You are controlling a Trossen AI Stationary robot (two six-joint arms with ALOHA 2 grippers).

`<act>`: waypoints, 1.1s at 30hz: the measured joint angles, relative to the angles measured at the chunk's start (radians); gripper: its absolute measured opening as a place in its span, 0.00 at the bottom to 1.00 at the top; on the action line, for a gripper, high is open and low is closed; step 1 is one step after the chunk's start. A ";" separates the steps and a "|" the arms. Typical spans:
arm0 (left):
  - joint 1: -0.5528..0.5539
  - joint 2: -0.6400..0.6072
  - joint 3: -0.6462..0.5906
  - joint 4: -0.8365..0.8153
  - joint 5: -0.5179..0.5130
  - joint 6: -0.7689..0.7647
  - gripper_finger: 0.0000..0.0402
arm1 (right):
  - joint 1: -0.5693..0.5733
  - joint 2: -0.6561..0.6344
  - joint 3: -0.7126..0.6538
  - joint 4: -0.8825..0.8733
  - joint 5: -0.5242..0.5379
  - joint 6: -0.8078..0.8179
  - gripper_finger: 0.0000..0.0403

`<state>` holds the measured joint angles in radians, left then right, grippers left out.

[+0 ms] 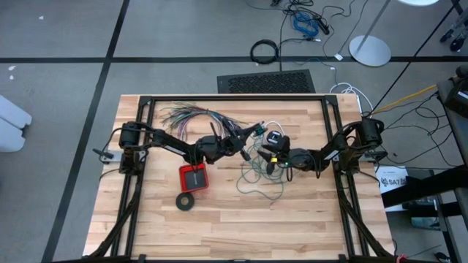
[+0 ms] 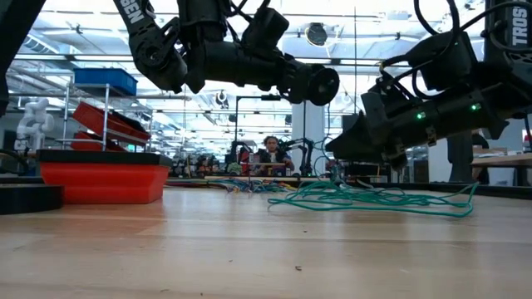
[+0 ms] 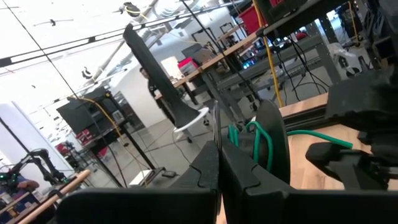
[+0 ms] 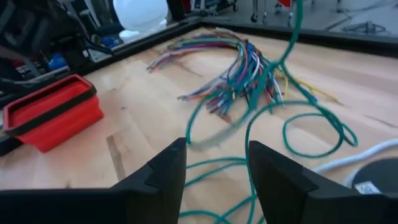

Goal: Coil cords
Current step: Coil the green wire onto the spool

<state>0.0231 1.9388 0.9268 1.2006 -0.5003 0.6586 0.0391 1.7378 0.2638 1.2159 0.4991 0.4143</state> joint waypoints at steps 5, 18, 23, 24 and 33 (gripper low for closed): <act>0.000 0.000 0.000 -0.006 0.007 0.000 0.00 | 0.000 0.000 0.000 0.056 0.006 -0.036 0.34; 0.000 0.000 0.000 -0.006 0.008 0.000 0.00 | -0.005 0.000 0.000 0.046 0.015 -0.034 0.17; 0.000 0.000 0.000 -0.006 0.008 0.000 0.00 | -0.004 0.000 0.000 0.030 0.014 -0.034 0.11; 0.000 0.000 0.000 -0.006 0.008 0.000 0.00 | -0.002 0.000 0.000 0.026 0.014 -0.034 0.09; 0.000 0.000 0.000 -0.014 0.008 0.000 0.00 | 0.011 0.000 0.000 0.007 0.023 -0.035 0.03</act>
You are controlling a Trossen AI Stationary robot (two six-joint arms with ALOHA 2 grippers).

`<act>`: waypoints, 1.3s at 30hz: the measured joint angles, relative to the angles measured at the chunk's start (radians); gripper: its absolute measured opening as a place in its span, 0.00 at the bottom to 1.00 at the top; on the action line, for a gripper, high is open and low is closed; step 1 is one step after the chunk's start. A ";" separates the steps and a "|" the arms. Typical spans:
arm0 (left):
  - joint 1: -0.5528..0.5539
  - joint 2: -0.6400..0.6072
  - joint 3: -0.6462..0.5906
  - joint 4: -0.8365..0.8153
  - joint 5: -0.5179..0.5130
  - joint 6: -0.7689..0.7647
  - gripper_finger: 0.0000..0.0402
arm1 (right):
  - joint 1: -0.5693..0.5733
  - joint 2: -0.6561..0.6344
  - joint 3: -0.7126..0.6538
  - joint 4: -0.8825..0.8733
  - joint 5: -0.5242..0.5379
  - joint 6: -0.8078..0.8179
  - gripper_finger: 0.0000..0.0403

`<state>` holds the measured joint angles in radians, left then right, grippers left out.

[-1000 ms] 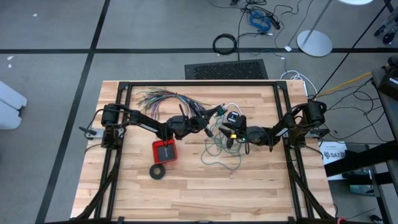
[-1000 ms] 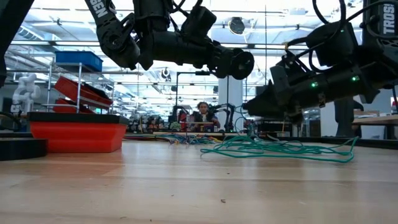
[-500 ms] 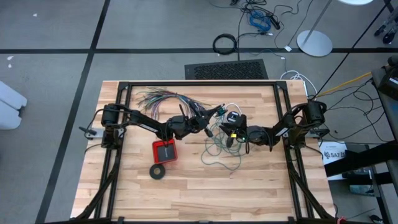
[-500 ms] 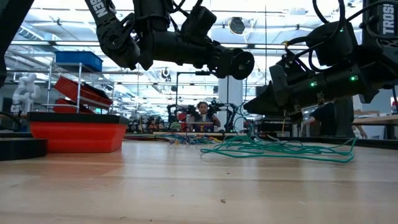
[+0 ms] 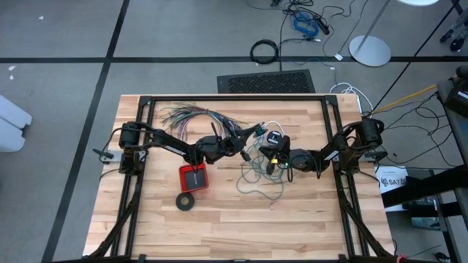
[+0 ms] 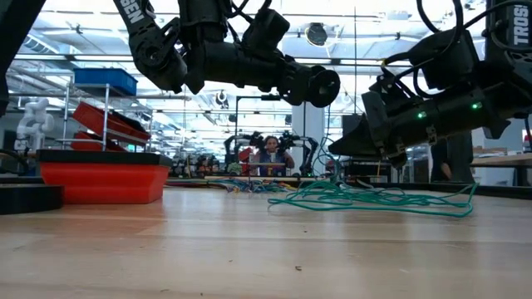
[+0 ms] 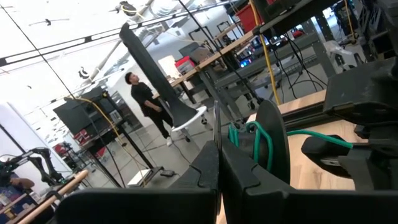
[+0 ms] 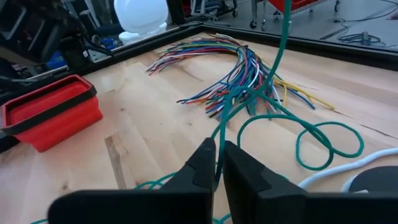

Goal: Coil cords
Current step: Coil the green wire onto the spool

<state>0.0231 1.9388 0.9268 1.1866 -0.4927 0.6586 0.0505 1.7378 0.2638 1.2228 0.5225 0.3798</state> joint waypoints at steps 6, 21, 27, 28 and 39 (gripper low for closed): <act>0.000 0.000 0.000 0.000 0.000 0.000 0.00 | 0.000 0.000 0.000 -0.004 -0.001 0.000 0.01; 0.016 0.000 0.000 -0.070 0.011 0.005 0.00 | 0.005 0.000 0.178 -0.252 -0.058 0.008 0.00; 0.025 0.000 0.000 -0.125 0.011 0.005 0.00 | 0.029 -0.027 0.218 -0.294 -0.057 -0.008 0.00; 0.025 0.000 0.000 -0.129 0.011 0.006 0.00 | 0.032 -0.038 0.218 -0.310 -0.054 -0.012 0.00; 0.042 0.001 0.000 -0.163 0.020 0.003 0.00 | 0.056 -0.270 0.240 -0.579 -0.055 -0.048 0.00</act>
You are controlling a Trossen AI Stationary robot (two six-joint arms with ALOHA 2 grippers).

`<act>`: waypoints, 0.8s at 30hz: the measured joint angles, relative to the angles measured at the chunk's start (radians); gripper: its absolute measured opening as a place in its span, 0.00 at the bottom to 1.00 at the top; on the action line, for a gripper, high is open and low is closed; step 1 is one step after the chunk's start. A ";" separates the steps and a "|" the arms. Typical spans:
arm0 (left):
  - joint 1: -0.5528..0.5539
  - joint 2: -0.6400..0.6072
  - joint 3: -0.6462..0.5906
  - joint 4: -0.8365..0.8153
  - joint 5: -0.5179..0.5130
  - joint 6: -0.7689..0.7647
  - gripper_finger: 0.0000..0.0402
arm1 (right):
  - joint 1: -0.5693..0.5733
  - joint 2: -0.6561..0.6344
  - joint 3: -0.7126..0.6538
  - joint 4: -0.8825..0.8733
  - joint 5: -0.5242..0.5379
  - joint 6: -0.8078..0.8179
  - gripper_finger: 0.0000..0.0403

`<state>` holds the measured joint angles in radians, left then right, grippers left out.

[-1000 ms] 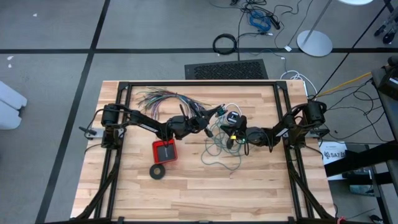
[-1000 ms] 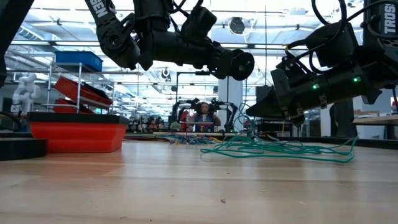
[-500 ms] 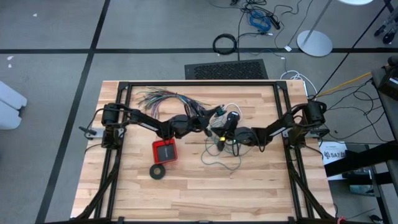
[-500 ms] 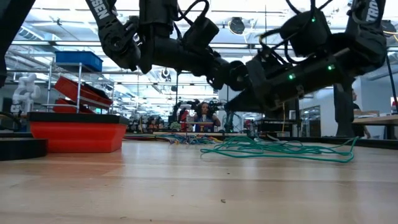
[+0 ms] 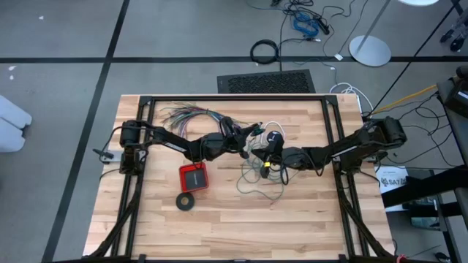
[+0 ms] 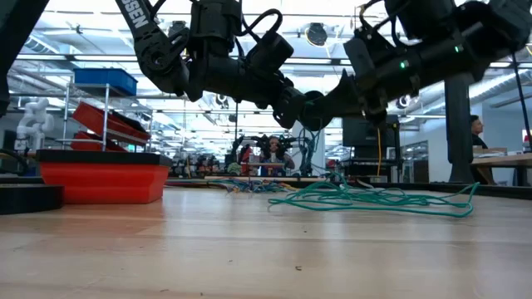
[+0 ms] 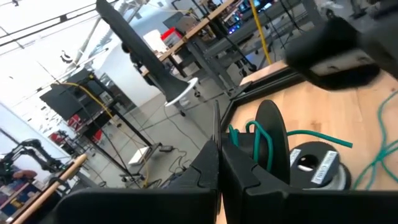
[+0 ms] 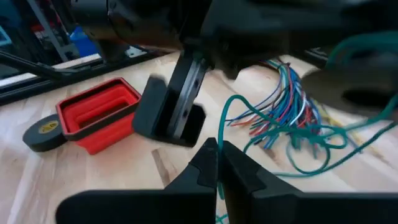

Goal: Coil cords
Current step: Coil the green wire onto the spool

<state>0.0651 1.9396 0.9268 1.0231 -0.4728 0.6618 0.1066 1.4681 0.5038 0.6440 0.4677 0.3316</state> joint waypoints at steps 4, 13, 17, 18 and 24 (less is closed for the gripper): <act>-0.002 0.000 0.000 -0.007 0.003 -0.001 0.00 | -0.001 -0.072 0.045 -0.178 -0.042 -0.025 0.00; 0.000 0.000 0.000 -0.008 0.003 -0.003 0.00 | 0.065 -0.053 0.075 -0.285 -0.140 0.019 0.00; 0.000 0.000 0.000 -0.008 0.002 -0.017 0.00 | 0.104 -0.019 0.075 -0.309 -0.193 0.007 0.00; 0.000 0.000 0.000 -0.006 0.004 -0.025 0.00 | 0.112 -0.012 0.075 -0.327 -0.210 0.003 0.00; 0.000 0.000 0.000 -0.002 0.008 -0.038 0.00 | 0.155 -0.007 0.075 -0.416 -0.236 -0.024 0.00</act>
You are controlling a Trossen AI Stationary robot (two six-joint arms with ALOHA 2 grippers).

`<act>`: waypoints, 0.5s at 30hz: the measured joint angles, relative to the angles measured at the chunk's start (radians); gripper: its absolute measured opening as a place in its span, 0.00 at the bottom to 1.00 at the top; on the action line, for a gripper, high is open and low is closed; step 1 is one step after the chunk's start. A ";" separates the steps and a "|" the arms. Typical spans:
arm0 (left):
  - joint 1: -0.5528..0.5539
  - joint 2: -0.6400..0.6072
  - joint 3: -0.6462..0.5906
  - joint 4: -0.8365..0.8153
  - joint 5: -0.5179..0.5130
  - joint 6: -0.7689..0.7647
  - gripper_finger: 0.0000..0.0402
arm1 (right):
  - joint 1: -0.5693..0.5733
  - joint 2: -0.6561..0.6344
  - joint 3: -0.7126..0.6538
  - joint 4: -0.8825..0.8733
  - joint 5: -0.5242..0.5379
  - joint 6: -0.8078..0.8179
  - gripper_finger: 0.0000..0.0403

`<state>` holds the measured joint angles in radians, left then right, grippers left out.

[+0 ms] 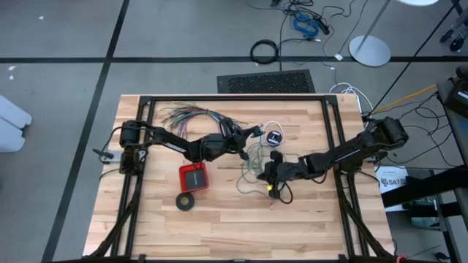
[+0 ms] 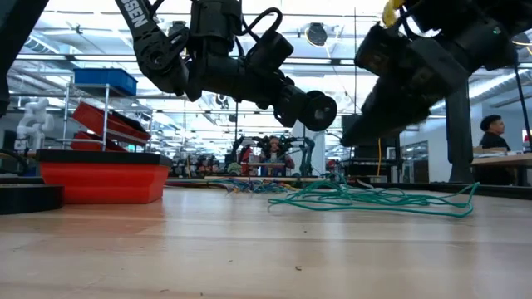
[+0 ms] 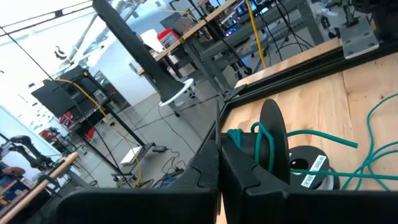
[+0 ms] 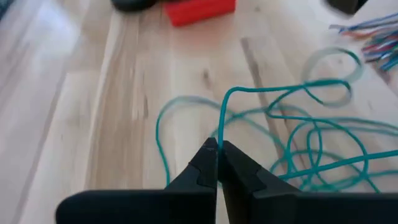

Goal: Coil cords
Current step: Coil the green wire onto the spool

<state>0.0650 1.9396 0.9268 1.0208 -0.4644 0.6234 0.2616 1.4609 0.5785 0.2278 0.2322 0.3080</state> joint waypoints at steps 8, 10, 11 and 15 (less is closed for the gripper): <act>-0.001 0.000 0.011 0.050 0.000 -0.077 0.00 | 0.033 0.000 0.000 -0.138 -0.021 -0.013 0.01; -0.001 0.000 0.025 0.078 0.001 -0.108 0.00 | 0.036 0.000 0.000 -0.135 0.014 -0.025 0.03; 0.000 0.000 0.034 0.084 0.003 -0.125 0.00 | 0.038 0.000 0.000 -0.134 0.034 -0.034 0.05; 0.004 0.000 0.061 0.108 0.037 -0.219 0.00 | 0.040 0.000 0.000 -0.142 0.140 -0.054 0.12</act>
<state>0.0689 1.9396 0.9875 1.1287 -0.4273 0.4040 0.3016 1.4605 0.5785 0.0860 0.3721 0.2535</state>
